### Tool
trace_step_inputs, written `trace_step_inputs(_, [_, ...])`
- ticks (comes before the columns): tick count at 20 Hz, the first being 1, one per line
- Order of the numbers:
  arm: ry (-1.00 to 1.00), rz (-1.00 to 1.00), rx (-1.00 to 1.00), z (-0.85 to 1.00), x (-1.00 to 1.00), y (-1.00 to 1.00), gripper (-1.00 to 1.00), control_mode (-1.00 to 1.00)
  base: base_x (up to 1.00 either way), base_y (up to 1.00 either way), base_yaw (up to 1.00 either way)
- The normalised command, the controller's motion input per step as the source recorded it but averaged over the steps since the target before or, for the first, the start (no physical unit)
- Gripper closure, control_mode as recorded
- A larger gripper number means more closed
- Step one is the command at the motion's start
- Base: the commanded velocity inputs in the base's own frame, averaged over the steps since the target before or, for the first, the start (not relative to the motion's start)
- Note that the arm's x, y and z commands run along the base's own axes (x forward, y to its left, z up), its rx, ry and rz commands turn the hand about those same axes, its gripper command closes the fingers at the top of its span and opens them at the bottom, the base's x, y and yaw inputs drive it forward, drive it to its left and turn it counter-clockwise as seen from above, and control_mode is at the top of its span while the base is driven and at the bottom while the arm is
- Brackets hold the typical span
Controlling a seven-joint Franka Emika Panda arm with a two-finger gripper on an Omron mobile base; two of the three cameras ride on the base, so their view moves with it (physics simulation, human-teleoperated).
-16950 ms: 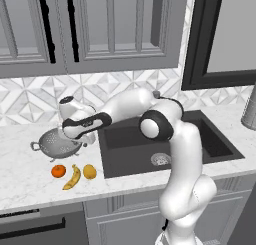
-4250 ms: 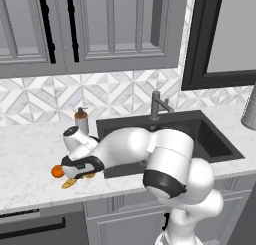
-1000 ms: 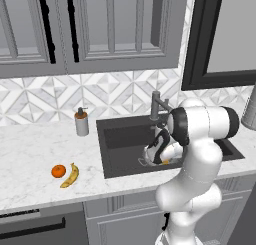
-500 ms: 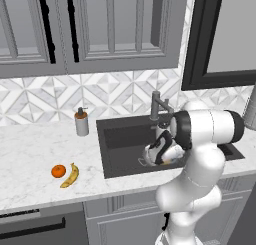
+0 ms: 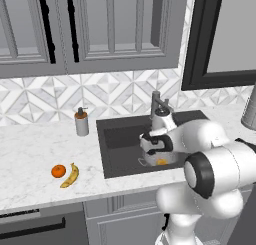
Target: Put the colander in the sink, put the orange, banana, mango in the colander, and turn on the sink faucet and pour water over the colander.
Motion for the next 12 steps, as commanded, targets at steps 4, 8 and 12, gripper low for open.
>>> trace_step_inputs(4, [0.02, 0.03, 0.06, 1.00, -0.05, 0.75, -1.00, -1.00, 0.00, 0.00, 0.00])
trace_step_inputs(8, [0.09, 0.03, 0.05, 0.95, -0.36, 0.88, -1.00, -1.00, 0.00, 0.00, 0.00])
trace_step_inputs(12, [0.10, 0.02, 0.03, 0.68, -0.59, 0.89, -1.00, -1.00, 0.00, 0.00, 0.00])
